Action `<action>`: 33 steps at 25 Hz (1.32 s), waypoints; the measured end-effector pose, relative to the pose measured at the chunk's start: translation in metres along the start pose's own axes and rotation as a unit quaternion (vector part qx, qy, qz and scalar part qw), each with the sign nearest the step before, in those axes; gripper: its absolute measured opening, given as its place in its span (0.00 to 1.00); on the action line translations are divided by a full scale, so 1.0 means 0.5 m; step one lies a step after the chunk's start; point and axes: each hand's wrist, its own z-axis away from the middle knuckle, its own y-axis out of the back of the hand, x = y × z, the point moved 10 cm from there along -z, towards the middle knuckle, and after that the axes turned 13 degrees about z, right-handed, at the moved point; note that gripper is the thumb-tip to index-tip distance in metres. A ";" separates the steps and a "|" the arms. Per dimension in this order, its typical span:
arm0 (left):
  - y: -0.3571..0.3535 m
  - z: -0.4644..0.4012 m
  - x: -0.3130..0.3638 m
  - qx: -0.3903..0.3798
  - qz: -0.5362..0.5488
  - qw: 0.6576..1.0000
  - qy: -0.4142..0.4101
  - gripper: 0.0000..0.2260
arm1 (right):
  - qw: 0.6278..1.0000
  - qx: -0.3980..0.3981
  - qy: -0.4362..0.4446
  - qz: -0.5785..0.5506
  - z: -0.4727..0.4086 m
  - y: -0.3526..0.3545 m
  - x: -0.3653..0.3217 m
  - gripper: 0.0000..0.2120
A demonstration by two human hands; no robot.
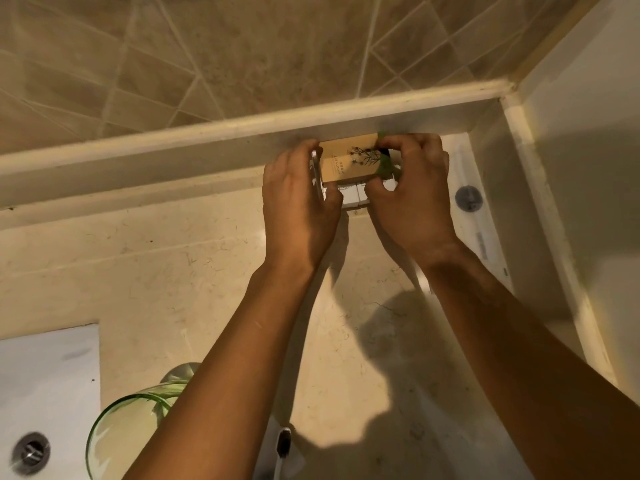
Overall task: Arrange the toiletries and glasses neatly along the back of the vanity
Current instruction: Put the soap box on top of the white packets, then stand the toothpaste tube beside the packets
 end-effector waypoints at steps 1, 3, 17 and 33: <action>0.006 0.008 0.006 0.003 0.006 1.000 -0.006 0.24 | 1.000 0.006 -0.003 -0.006 0.009 0.007 0.003 0.21; 0.028 0.032 0.014 0.023 0.023 0.999 -0.011 0.24 | 0.999 0.026 -0.016 -0.014 0.038 0.029 0.013 0.19; 0.166 0.477 -0.039 -0.085 -0.034 0.994 0.066 0.10 | 0.936 -0.323 0.140 0.025 0.473 -0.083 -0.056 0.14; 0.292 0.707 -0.169 0.029 -0.139 0.965 0.220 0.24 | 0.883 -0.234 0.379 0.146 0.607 -0.122 -0.191 0.23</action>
